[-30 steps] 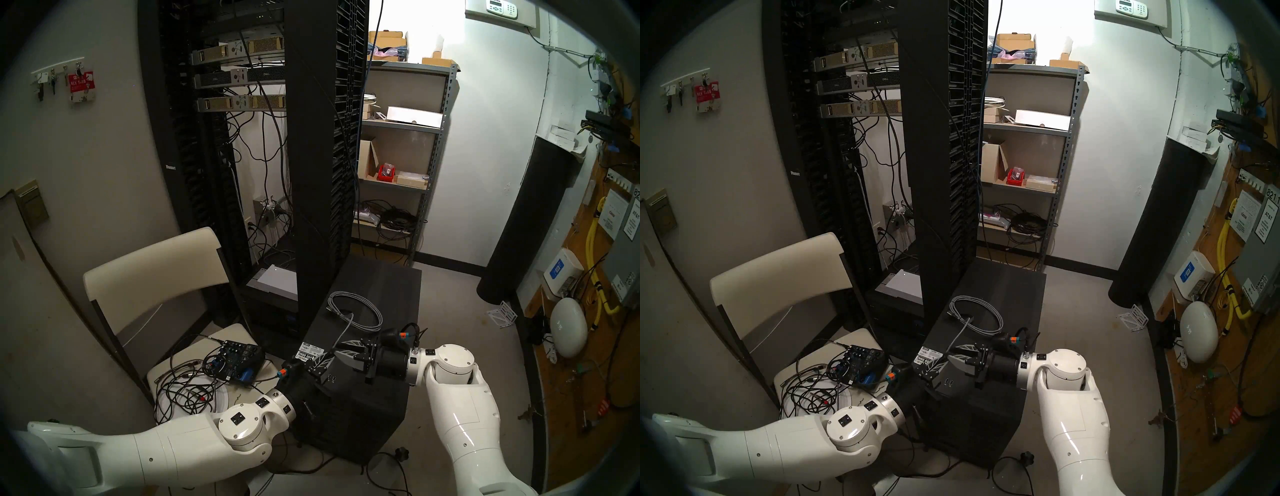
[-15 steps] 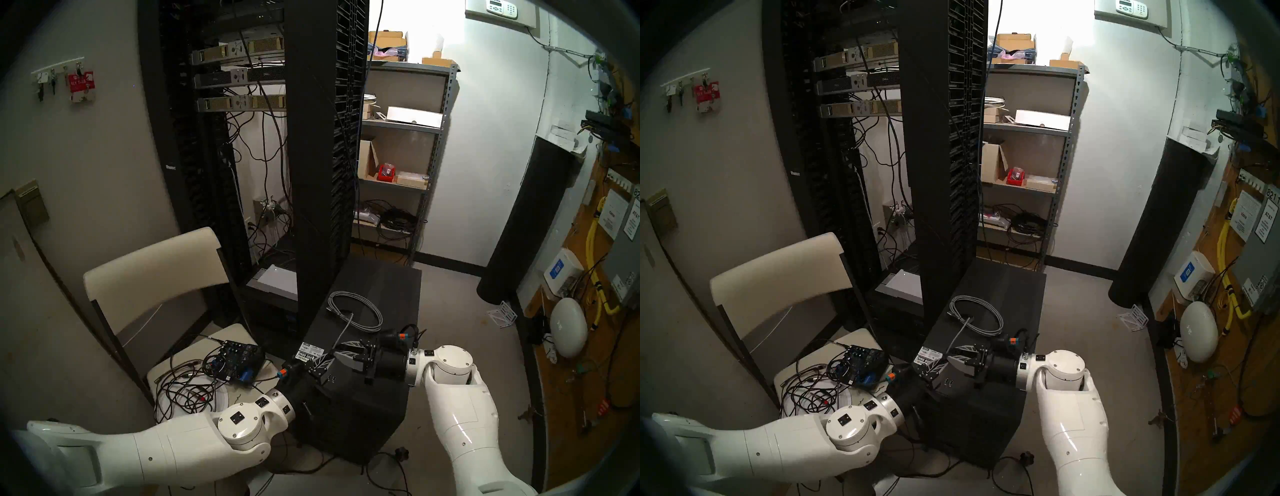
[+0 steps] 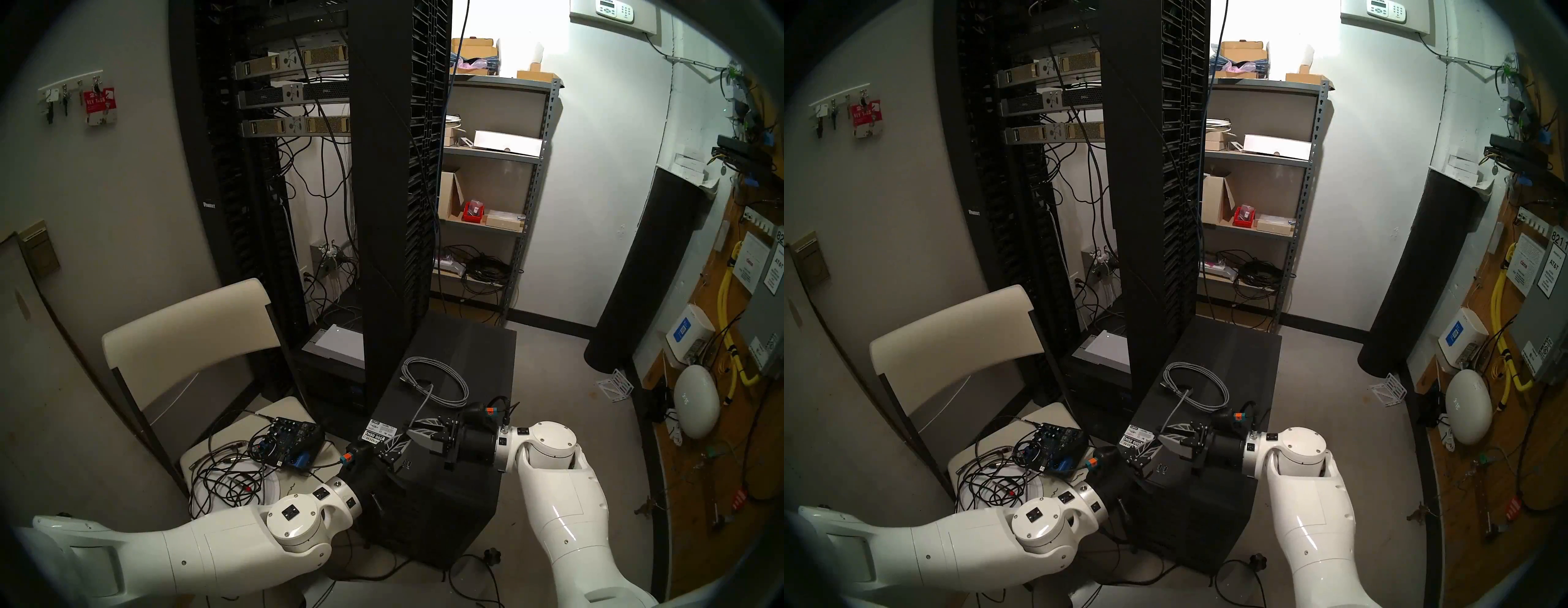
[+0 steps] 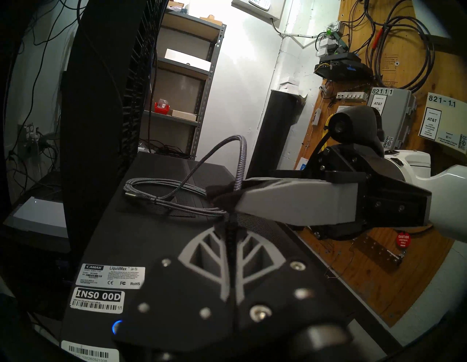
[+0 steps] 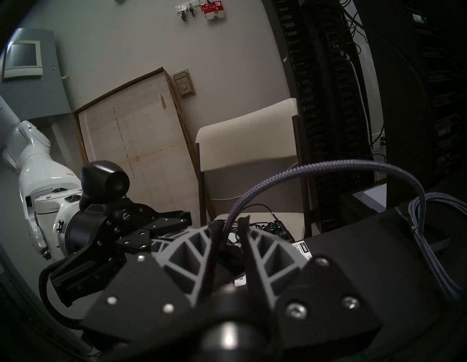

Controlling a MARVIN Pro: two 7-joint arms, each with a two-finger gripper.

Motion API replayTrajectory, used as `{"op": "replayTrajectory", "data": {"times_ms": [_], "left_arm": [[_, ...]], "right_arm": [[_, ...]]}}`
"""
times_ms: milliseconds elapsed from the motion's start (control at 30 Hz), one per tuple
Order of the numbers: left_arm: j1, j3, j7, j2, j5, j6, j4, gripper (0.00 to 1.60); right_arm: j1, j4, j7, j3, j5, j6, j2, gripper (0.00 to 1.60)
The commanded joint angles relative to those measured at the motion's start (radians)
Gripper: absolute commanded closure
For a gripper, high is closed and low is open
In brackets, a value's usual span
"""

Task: Insert the cable into the workstation's USB slot

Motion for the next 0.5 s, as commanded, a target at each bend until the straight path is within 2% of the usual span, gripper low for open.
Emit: {"op": "replayTrajectory", "data": {"times_ms": [0, 233, 333, 367, 400, 433, 467], "left_arm": [[-0.004, 0.001, -0.009, -0.001, 0.011, -0.010, -0.011, 1.60], [0.005, 0.001, 0.039, -0.013, 0.044, -0.016, -0.008, 1.60], [0.008, 0.000, 0.071, -0.013, 0.060, -0.012, -0.017, 1.45], [0.008, 0.000, 0.071, -0.013, 0.060, -0.012, -0.017, 1.45], [0.007, 0.000, 0.080, -0.017, 0.070, -0.017, -0.011, 1.14], [0.007, 0.000, 0.087, -0.018, 0.074, -0.018, -0.008, 0.97], [0.007, 0.000, 0.091, -0.020, 0.079, -0.020, -0.006, 0.90]], "right_arm": [[0.021, -0.009, -0.007, -0.001, 0.003, -0.007, -0.009, 1.60], [0.009, -0.019, -0.023, 0.002, -0.005, -0.020, -0.014, 1.60], [-0.001, -0.032, -0.036, 0.004, -0.010, -0.027, -0.017, 1.60], [-0.001, -0.032, -0.036, 0.004, -0.010, -0.027, -0.017, 1.60], [-0.009, -0.045, -0.051, 0.003, -0.020, -0.033, -0.018, 1.60], [-0.013, -0.052, -0.058, 0.000, -0.028, -0.035, -0.017, 1.60], [-0.017, -0.060, -0.069, -0.001, -0.036, -0.034, -0.018, 1.60]]}}
